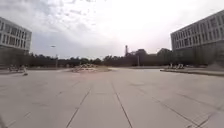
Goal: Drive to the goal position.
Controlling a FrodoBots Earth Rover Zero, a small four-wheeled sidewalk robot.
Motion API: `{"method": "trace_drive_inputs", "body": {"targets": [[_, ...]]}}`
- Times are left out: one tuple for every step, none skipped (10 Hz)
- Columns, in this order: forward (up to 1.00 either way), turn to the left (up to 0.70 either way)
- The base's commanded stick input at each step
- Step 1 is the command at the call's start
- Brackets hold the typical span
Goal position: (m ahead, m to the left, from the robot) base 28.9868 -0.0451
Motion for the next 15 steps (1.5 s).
{"method": "trace_drive_inputs", "body": {"targets": [[0.70, 0.00], [0.70, 0.00], [0.70, 0.00], [0.70, 0.00], [0.70, 0.00], [0.70, 0.00], [0.70, 0.00], [0.70, 0.00], [0.70, 0.00], [0.70, 0.00], [0.70, 0.00], [0.70, 0.00], [0.70, 0.00], [0.70, 0.00], [0.70, 0.00]]}}
